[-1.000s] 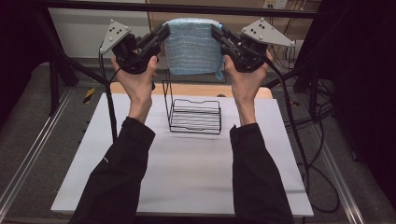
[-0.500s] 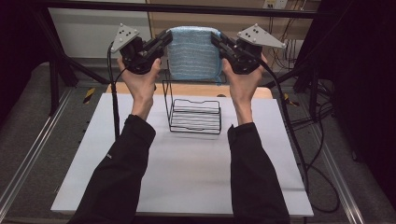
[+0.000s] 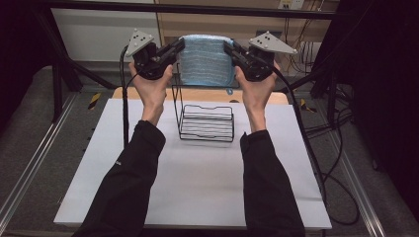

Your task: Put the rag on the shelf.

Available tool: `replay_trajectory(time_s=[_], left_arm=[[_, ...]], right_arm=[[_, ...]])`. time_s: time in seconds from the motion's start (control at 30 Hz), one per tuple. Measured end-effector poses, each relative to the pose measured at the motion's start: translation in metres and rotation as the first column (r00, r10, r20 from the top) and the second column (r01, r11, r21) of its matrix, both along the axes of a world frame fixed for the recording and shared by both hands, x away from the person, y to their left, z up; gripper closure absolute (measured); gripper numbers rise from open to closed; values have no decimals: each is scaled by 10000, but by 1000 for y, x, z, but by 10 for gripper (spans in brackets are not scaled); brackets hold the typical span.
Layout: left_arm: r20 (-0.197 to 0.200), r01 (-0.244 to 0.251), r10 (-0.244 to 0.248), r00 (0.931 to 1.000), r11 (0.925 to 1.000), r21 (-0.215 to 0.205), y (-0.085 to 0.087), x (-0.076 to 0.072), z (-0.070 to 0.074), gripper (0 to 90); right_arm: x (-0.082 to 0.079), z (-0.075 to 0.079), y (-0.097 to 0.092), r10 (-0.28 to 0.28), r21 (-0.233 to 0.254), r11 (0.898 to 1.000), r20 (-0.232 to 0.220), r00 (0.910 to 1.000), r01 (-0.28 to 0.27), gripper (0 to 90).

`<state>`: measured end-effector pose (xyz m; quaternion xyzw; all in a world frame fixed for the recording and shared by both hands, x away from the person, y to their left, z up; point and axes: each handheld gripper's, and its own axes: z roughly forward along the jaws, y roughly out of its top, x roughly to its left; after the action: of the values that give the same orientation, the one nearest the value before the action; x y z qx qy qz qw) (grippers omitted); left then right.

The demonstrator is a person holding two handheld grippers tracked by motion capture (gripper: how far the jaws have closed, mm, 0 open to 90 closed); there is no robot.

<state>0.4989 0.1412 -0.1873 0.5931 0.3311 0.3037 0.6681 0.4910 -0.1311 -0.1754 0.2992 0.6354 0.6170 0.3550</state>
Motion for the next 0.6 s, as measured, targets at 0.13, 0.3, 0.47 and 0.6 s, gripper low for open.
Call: replay_trajectory(time_s=[0.13, 0.3, 0.47, 0.6], left_arm=[[-116, 17, -15, 9999, 9998, 189, -1, 2, -5, 839], [-213, 69, -62, 9998, 9994, 333, -1, 4, -11, 839], [-255, 172, -160, 9995, 9988, 462, -1, 2, -16, 840], [-378, 257, -233, 9990, 9976, 647, 0, 0, -21, 839]], right_arm=[[2, -5, 0, -65, -87, 9999, -143, 9999, 64, 811], [5, -12, -2, -91, -74, 9999, -317, 9995, 88, 811], [4, -18, -3, -88, -72, 9999, -426, 9991, 85, 811], [2, -24, -3, -83, -48, 10000, -612, 9981, 81, 810]])
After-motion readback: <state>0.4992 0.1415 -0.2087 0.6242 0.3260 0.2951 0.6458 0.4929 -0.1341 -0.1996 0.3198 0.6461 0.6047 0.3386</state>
